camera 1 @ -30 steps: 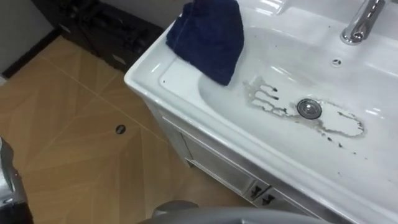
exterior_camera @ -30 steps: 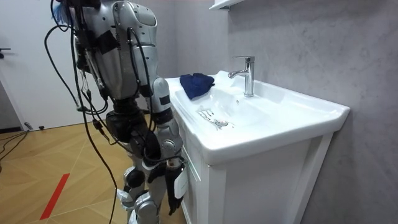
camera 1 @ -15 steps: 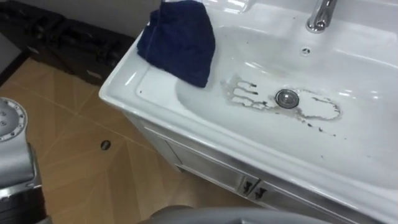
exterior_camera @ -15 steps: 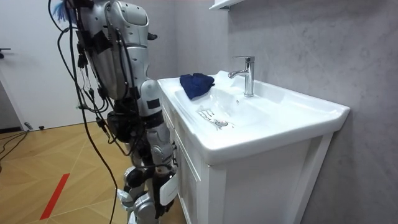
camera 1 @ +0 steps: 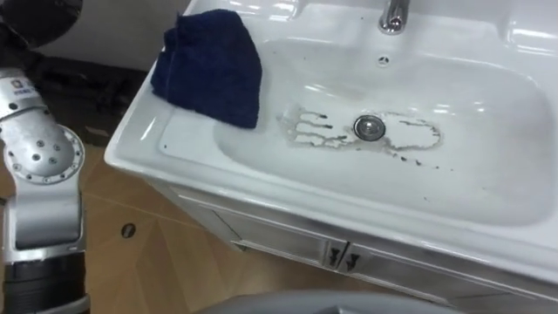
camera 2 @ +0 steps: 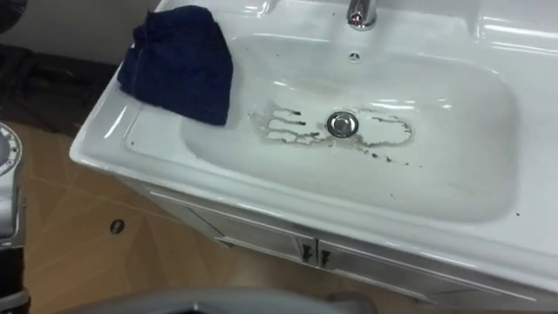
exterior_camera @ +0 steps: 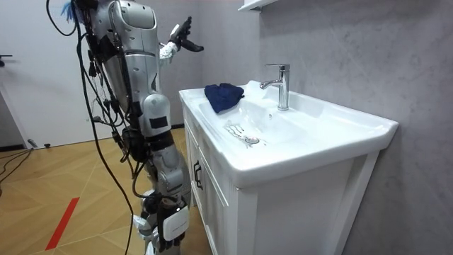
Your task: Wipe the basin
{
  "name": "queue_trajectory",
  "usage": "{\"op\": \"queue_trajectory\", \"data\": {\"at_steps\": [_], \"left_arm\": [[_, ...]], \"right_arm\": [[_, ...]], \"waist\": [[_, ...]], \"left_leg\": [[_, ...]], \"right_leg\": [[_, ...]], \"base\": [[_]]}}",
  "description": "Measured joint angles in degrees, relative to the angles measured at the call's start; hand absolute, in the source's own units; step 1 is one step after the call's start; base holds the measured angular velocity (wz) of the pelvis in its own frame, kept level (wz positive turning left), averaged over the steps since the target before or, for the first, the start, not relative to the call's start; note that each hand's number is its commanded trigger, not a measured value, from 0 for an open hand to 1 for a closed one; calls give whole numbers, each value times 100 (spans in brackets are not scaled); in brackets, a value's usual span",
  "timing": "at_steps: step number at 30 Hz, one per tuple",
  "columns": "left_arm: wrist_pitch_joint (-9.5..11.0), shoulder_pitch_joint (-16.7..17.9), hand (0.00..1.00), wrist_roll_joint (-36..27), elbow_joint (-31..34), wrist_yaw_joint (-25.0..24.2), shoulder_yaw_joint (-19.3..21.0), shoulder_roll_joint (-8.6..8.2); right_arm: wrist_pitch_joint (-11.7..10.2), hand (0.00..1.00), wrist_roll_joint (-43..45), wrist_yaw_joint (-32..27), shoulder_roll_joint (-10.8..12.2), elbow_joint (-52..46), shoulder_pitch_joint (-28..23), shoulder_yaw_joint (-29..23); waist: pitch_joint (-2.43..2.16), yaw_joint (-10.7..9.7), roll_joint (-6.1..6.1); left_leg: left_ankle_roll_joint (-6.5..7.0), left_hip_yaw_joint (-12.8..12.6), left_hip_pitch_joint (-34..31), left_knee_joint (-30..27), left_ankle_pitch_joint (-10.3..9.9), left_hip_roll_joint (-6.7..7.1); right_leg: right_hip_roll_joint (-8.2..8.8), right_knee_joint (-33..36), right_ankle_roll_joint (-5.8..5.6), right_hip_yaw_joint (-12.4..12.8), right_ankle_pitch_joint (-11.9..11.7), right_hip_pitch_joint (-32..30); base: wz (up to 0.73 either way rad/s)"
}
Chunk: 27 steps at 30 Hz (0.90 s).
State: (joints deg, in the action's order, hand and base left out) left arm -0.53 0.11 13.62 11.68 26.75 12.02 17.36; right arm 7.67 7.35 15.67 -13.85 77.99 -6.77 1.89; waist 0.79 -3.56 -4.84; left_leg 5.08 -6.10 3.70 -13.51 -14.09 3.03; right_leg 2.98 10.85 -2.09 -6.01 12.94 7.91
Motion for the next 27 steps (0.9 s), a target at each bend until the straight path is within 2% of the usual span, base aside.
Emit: {"op": "queue_trajectory", "data": {"at_steps": [3,6,8,13,14,19,27], "left_arm": [[-87,-60,0,-2,-358,-190,-180,4],[-299,-109,0,-5,-750,-515,-445,3],[-416,-200,0,1,-904,-710,-625,3],[-434,-278,0,63,-974,-991,-672,4],[-432,-333,0,62,-1022,-1010,-673,3],[-442,-444,0,64,-1355,-1100,-673,3],[-445,-473,0,67,-1731,-1120,-804,3]], "right_arm": [[94,0,-15,-1,2,3,-3,27],[177,0,-28,-3,7,-8,13,40],[221,0,-20,-3,5,-7,7,22],[248,0,0,-2,3,-46,-20,-115],[249,0,-4,-3,9,-45,-32,-191],[278,0,-13,-61,13,-193,-121,-332],[361,0,-195,-177,26,-186,-118,-317]], "waist": [[0,-84,8],[-16,-98,-13],[2,-153,21],[2,-293,29],[1,-377,29],[-17,-434,-37],[-11,-581,-34]], "left_leg": [[-1,-40,10,3,0,-8],[-3,-150,7,6,0,-31],[-4,-163,-7,9,0,-35],[-2,-195,-10,13,-1,-37],[-2,-197,-2,12,-1,-37],[-2,-326,72,65,-1,-53],[-1,-440,172,104,-2,-73]], "right_leg": [[-5,6,3,69,-2,-2],[-15,4,4,137,-2,-45],[-19,3,19,154,-14,-69],[-27,2,14,224,-30,-100],[-27,3,14,224,-32,-93],[-35,17,12,328,-36,-97],[-51,90,10,433,-45,-99]], "base": [[-7],[-18],[-7],[-5],[0],[-13],[-8]]}}
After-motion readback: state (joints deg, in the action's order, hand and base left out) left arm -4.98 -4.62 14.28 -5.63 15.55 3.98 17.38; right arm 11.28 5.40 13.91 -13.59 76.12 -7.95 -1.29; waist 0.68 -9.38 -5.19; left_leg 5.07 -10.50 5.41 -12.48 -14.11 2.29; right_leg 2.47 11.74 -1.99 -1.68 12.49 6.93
